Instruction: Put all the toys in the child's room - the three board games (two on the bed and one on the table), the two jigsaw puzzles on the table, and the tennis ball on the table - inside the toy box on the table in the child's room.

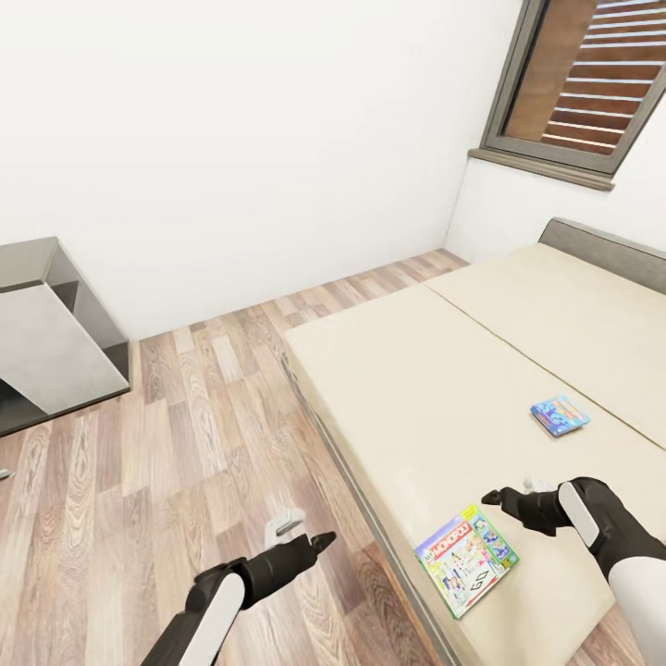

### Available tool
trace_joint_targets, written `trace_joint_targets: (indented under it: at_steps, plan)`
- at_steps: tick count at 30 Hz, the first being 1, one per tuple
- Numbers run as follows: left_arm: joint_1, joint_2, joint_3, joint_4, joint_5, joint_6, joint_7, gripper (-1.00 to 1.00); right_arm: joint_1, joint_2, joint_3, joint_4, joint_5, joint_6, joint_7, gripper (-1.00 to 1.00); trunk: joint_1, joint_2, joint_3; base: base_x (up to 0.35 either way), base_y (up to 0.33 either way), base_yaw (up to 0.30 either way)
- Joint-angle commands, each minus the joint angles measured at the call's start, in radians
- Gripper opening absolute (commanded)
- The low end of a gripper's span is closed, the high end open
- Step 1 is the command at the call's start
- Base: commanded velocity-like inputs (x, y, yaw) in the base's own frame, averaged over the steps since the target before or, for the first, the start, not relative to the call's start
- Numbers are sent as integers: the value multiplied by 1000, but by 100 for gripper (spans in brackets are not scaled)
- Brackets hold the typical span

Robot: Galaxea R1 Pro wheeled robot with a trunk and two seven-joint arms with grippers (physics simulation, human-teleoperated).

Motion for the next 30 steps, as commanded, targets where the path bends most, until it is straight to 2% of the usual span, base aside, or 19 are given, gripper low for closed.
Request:
trace_joint_targets:
  at_steps: [1, 7, 12, 20, 30]
  plan:
    - [1, -1, 6, -14, 8, 19, -1, 100, -1, 0, -4, 1, 10, 4, 10, 100, 0, 0, -1, 0, 0, 0]
    - [6, 1, 30, -60, 49, 79, 0, 100, -6, 1, -4, 22, 11, 3, 9, 100, 0, 0, -1, 0, 0, 0]
    - [7, 1, 38, -74, 66, 111, -2, 100, -25, 1, -3, 66, 11, -3, 9, 100, 0, 0, -1, 0, 0, 0]
    - [8, 0, 43, -81, 76, 147, -3, 100, -42, 1, -2, 97, 9, -37, 18, 100, 0, 0, -1, 0, 0, 0]
    - [7, -1, 43, -83, 80, 162, -4, 100, -47, -1, -2, 98, 6, -48, 23, 100, 0, 0, -1, 0, 0, 0]
